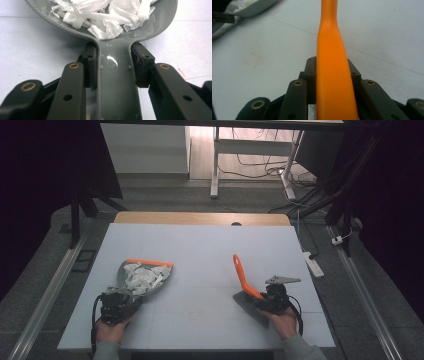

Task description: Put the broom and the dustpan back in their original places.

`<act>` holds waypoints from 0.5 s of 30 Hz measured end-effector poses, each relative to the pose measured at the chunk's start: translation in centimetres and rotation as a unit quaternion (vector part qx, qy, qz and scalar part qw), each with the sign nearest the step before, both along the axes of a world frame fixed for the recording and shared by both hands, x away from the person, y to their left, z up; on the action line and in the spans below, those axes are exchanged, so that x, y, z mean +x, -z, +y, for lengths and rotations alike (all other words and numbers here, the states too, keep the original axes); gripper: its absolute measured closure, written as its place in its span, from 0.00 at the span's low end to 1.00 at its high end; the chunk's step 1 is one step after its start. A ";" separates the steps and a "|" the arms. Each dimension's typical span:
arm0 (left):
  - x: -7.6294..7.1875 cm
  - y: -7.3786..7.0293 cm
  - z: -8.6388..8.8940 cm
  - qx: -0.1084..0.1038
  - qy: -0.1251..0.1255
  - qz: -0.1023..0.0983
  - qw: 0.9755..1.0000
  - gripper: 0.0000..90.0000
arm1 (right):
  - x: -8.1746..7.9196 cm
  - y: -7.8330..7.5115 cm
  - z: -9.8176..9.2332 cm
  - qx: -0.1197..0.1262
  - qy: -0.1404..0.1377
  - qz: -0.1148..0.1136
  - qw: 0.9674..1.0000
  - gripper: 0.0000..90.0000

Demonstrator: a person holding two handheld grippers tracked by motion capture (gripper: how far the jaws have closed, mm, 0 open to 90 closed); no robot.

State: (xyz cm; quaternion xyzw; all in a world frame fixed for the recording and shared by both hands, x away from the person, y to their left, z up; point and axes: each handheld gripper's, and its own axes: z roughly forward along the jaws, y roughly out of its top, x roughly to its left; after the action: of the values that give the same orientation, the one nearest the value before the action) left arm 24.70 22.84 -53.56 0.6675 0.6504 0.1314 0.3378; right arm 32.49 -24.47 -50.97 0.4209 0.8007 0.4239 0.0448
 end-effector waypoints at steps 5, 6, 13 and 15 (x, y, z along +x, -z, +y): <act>0.1 0.2 -0.1 0.003 0.003 0.004 1.000 0.68 | 0.6 0.3 -0.4 -0.009 -0.003 0.007 1.000 0.74; 0.1 0.1 -0.1 0.006 0.003 0.005 1.000 0.68 | 0.8 0.4 -0.5 -0.012 -0.005 0.010 1.000 0.72; 0.2 0.2 -0.1 0.003 0.003 0.005 1.000 0.68 | 1.8 1.0 -1.0 -0.032 0.002 0.014 0.999 0.59; 0.2 0.2 -0.1 0.003 0.004 0.004 1.000 0.68 | 2.1 1.1 -1.3 -0.026 0.002 0.024 0.999 0.58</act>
State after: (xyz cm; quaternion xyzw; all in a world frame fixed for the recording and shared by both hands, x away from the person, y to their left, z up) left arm 24.89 22.73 -53.77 0.6714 0.6491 0.1288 0.3337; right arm 34.56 -25.73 -52.08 0.4314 0.8114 0.3925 0.0378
